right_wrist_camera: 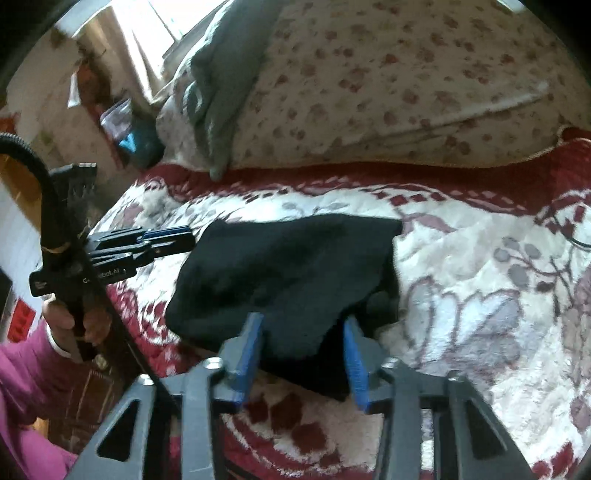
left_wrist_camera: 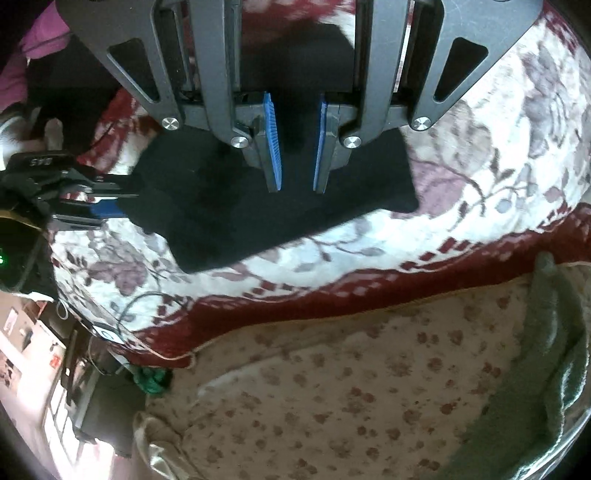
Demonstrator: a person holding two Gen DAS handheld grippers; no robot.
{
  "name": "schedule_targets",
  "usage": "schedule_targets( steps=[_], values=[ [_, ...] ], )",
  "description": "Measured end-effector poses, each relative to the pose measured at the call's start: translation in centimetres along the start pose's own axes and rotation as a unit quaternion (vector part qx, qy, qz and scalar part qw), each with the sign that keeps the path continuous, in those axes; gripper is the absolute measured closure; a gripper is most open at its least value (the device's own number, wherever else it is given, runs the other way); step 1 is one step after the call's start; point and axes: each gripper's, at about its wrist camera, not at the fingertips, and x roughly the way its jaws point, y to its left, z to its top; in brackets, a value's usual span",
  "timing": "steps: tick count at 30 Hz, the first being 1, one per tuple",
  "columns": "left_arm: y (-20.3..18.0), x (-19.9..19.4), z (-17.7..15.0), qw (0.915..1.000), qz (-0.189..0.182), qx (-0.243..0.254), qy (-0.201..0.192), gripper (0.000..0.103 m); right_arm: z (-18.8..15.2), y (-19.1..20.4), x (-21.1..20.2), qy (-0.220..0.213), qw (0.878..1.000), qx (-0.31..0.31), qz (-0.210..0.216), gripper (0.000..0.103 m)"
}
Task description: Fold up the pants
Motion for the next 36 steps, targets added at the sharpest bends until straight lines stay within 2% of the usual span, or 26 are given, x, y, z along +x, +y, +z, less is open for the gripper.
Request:
schedule_targets(
  steps=[5, 8, 11, 14, 18, 19, 21, 22, 23, 26, 29, 30, 33, 36],
  values=[
    [-2.0, 1.9, -1.2, 0.9998, -0.003, -0.009, 0.016, 0.087, -0.6, 0.7, 0.4, 0.011, 0.999, -0.037, -0.030, 0.085],
    [-2.4, 3.3, -1.7, 0.9994, 0.024, -0.008, 0.025, 0.087, -1.1, 0.3, 0.4, 0.016, 0.998, -0.041, -0.044, 0.087],
    [-1.9, 4.4, -1.9, 0.9991, 0.020, -0.026, 0.026, 0.087, -2.1, -0.9, 0.9, 0.023, 0.998, -0.029, -0.055, 0.087],
    [-1.5, 4.5, -1.9, 0.9989, 0.017, -0.037, 0.023, 0.087, -2.8, -2.4, 1.3, 0.018, 0.999, 0.007, -0.030, 0.087],
    [-1.6, 3.8, -1.9, 0.9987, 0.025, -0.039, 0.021, 0.087, -2.2, -2.5, -0.1, 0.002, 1.000, 0.016, -0.018, 0.086],
    [-1.6, 3.5, -1.9, 0.9986, 0.029, -0.040, 0.019, 0.087, -1.9, -2.5, -0.7, -0.006, 1.000, 0.020, -0.016, 0.084],
    [-1.3, 2.7, -2.0, 0.9982, 0.039, -0.044, 0.013, 0.087, -1.2, -2.6, -1.8, -0.023, 0.999, 0.024, -0.017, 0.071],
    [-1.2, 2.3, -2.0, 0.9980, 0.044, -0.045, 0.010, 0.087, -0.8, -2.7, -2.4, -0.035, 0.999, 0.025, -0.020, 0.051],
    [-1.0, 1.9, -2.0, 0.9977, 0.049, -0.046, 0.007, 0.087, -0.5, -2.7, -2.6, -0.041, 0.999, 0.027, -0.019, 0.037],
    [0.0, 0.8, -2.1, 0.9963, 0.066, -0.055, 0.002, 0.087, 0.3, -3.7, -1.9, -0.033, 0.998, 0.049, -0.006, 0.036],
    [1.5, 0.1, -2.3, 0.9938, 0.084, -0.073, -0.001, 0.069, 0.8, -5.1, 0.1, -0.011, 0.996, 0.086, 0.010, 0.036],
    [2.2, -0.2, -2.5, 0.9924, 0.088, -0.085, -0.007, 0.067, 0.8, -5.5, 0.8, -0.003, 0.995, 0.100, 0.016, 0.036],
    [3.7, -0.7, -2.8, 0.9899, 0.089, -0.110, -0.009, 0.067, 0.8, -5.7, 1.9, 0.000, 0.993, 0.112, 0.032, 0.036],
    [4.6, -0.6, -3.3, 0.9877, 0.096, -0.123, -0.005, 0.067, 1.0, -5.4, 2.7, 0.008, 0.995, 0.101, 0.025, 0.034]
  ],
)
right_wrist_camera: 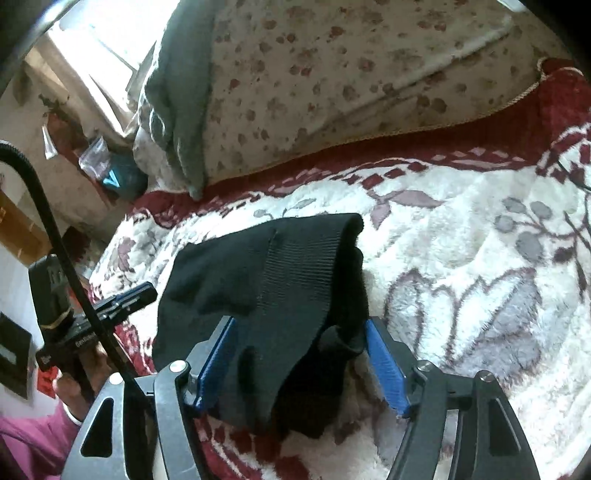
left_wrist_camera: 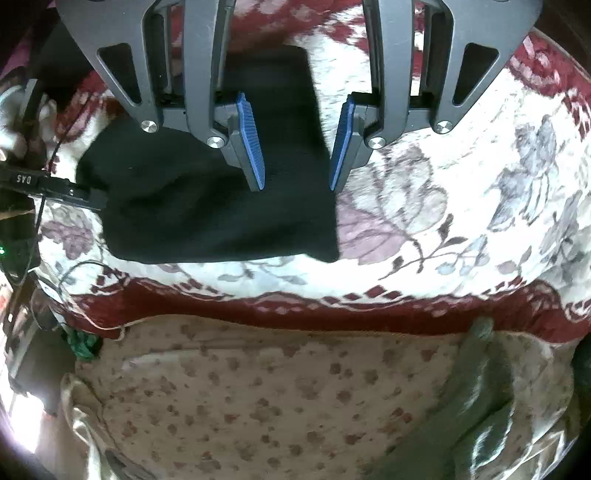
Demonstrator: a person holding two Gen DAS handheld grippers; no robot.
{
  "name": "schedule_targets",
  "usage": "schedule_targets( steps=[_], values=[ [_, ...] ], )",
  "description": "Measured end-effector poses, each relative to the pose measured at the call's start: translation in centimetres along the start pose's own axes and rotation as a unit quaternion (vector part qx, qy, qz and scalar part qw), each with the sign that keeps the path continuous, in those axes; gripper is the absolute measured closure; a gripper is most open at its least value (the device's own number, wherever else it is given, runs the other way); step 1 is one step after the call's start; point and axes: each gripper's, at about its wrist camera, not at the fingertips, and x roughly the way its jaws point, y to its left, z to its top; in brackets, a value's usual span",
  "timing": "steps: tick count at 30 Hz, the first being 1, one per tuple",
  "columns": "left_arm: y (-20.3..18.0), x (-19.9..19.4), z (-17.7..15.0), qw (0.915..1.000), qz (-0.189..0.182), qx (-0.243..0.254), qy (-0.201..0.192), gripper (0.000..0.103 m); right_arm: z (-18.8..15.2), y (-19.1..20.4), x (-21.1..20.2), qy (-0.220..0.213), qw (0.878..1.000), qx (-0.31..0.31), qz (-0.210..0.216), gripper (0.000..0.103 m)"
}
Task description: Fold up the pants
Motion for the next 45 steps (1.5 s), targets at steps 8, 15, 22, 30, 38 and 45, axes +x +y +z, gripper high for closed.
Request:
schedule_targets(
  steps=[8, 15, 22, 30, 38, 45],
  values=[
    [0.8, 1.2, -0.7, 0.9990, -0.038, -0.023, 0.006, 0.059, 0.6, -0.7, 2.2, 0.022, 1.000, -0.005, 0.003, 0.026],
    [1.3, 2.7, -1.1, 0.9956, -0.080, -0.049, 0.009, 0.043, 1.1, -0.8, 3.7, 0.027, 0.999, -0.006, 0.017, 0.020],
    [1.0, 4.6, -1.3, 0.9916, -0.100, -0.080, 0.021, 0.030, 0.9, -0.1, 5.0, 0.014, 0.999, -0.019, 0.025, 0.023],
    [-0.2, 4.6, -1.4, 0.9937, -0.087, -0.070, 0.011, 0.039, 0.2, 0.0, 4.1, -0.003, 0.999, -0.013, 0.042, 0.045],
    [0.5, 1.9, -0.5, 0.9944, -0.093, -0.050, -0.008, 0.071, 0.8, 1.6, 1.9, -0.032, 0.998, -0.008, 0.060, 0.060],
    [5.4, -3.0, 0.7, 0.9949, -0.044, -0.069, -0.058, 0.072, 2.9, 8.1, 4.0, -0.017, 0.993, -0.061, 0.096, 0.060]
  ],
)
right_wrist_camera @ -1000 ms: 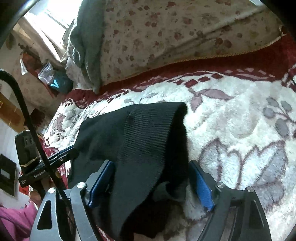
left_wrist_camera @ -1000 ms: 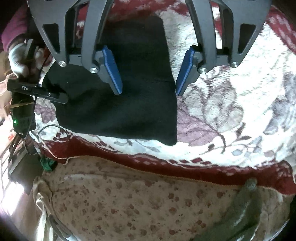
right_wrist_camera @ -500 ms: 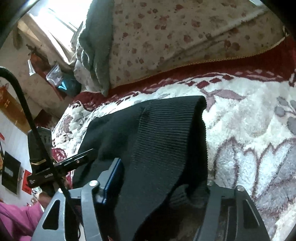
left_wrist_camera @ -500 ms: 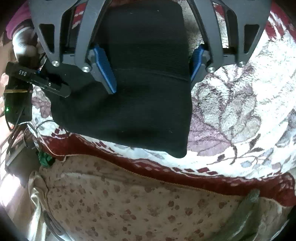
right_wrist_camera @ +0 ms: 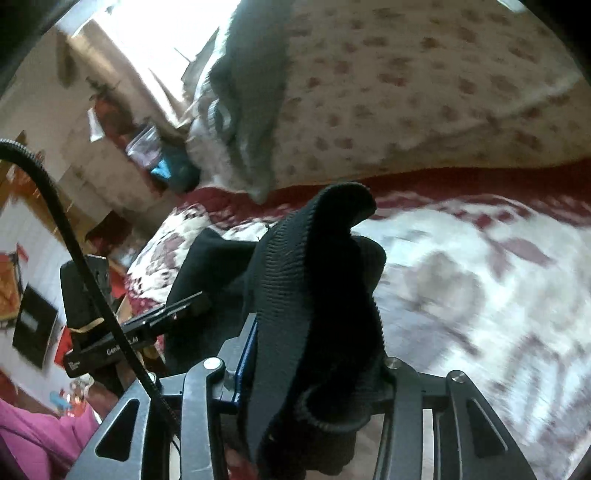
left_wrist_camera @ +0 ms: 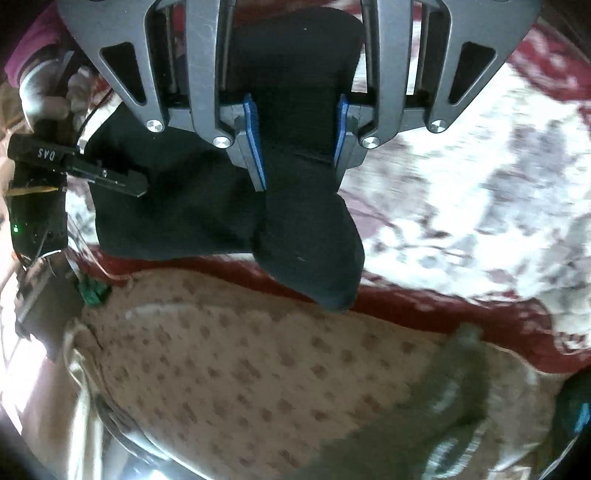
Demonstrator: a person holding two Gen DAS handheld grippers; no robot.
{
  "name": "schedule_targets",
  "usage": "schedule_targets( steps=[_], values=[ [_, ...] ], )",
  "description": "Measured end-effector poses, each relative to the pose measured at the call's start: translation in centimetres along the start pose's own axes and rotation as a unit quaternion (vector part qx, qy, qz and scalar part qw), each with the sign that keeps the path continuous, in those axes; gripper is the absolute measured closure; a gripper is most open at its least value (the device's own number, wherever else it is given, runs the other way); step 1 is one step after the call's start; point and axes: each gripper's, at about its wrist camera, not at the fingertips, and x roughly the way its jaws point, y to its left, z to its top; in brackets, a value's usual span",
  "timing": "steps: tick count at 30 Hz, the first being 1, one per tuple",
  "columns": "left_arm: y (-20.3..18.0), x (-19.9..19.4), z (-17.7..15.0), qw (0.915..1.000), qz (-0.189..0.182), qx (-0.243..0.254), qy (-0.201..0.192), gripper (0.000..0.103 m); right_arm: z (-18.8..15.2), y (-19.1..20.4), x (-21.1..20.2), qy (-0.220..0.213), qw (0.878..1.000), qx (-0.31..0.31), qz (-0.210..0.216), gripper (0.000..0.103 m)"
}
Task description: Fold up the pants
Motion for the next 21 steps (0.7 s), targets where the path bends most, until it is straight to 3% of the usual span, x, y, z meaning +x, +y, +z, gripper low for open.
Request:
schedule_targets(
  steps=[6, 12, 16, 21],
  values=[
    [6.3, -4.1, 0.9, 0.9968, 0.071, -0.030, -0.022, 0.072, 2.7, 5.6, 6.8, 0.026, 0.998, -0.043, 0.044, 0.060],
    [12.9, -6.8, -0.5, 0.9858, 0.140, -0.087, -0.035, 0.072, 3.4, 9.3, 15.6, 0.069, 0.993, -0.041, 0.085, 0.060],
    [16.5, -7.7, -2.0, 0.9758, 0.177, -0.121, -0.043, 0.072, 3.4, 11.0, 20.0, 0.088, 0.993, -0.061, 0.054, 0.059],
    [18.8, -6.4, -3.7, 0.9715, 0.186, -0.146, -0.017, 0.072, 3.5, 8.6, 21.8, 0.106, 0.993, -0.019, 0.040, 0.054]
  ],
)
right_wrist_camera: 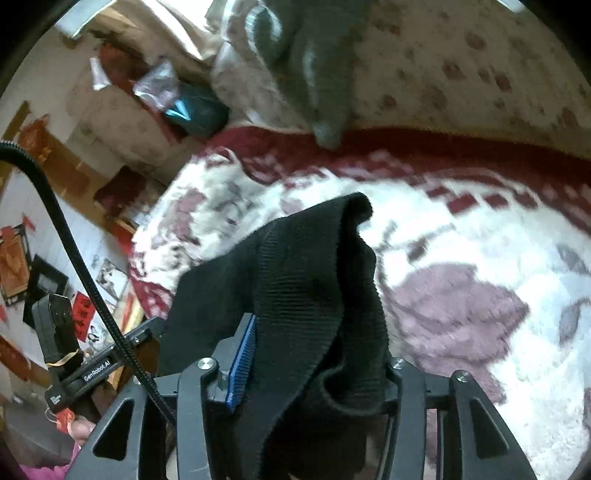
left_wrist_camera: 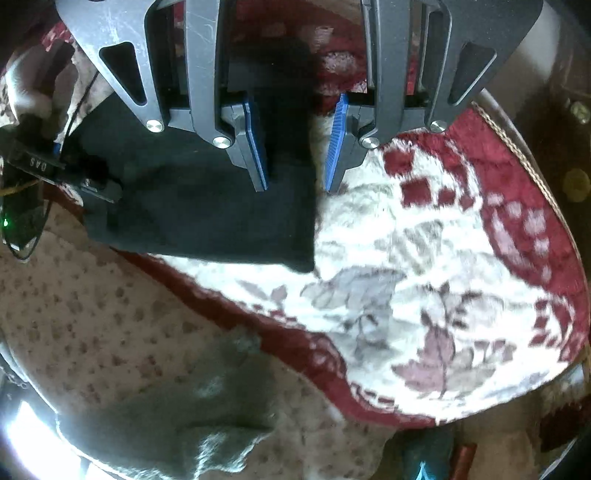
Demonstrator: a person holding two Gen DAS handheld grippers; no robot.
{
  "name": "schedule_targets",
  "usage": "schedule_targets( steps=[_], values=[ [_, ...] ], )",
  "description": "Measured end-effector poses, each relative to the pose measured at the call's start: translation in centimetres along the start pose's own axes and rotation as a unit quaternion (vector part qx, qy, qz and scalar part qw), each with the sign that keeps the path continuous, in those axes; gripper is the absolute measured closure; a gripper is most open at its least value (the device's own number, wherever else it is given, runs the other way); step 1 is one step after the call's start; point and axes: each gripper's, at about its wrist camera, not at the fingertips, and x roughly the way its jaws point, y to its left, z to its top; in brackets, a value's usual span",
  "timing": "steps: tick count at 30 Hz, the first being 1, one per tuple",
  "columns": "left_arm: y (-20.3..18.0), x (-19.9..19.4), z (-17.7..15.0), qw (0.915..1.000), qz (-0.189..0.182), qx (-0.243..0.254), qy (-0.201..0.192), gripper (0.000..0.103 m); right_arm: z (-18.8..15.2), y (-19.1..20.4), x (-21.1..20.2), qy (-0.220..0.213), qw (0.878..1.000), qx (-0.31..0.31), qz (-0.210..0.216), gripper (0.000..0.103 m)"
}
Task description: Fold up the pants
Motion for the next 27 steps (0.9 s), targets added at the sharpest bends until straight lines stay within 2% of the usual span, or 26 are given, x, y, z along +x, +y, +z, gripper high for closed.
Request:
schedule_targets(
  steps=[3, 7, 11, 16, 20, 27],
  values=[
    [-0.8, 0.2, -0.4, 0.9998, 0.013, 0.008, -0.014, 0.072, -0.9, -0.8, -0.4, -0.004, 1.000, 0.000, -0.006, 0.045],
    [-2.1, 0.2, -0.6, 0.9989, 0.033, 0.025, -0.022, 0.072, -1.0, -1.3, -2.2, -0.011, 1.000, 0.019, -0.007, 0.044],
    [-2.9, 0.0, -0.6, 0.9982, 0.050, 0.028, -0.020, 0.072, -1.6, 0.2, -5.6, -0.042, 0.998, -0.022, -0.033, 0.044],
    [-3.7, -0.9, -0.8, 0.9981, 0.053, 0.021, -0.023, 0.072, -2.2, 2.4, -8.7, -0.073, 0.994, -0.056, -0.059, 0.044],
    [-5.4, -2.5, -1.2, 0.9959, 0.065, 0.045, -0.044, 0.072, -2.8, 4.7, -10.1, -0.092, 0.990, -0.085, -0.067, 0.044],
    [-7.3, -5.3, -1.4, 0.9924, 0.075, 0.059, -0.078, 0.072, -4.4, 7.3, -11.4, -0.112, 0.986, -0.106, -0.062, 0.044]
  ],
)
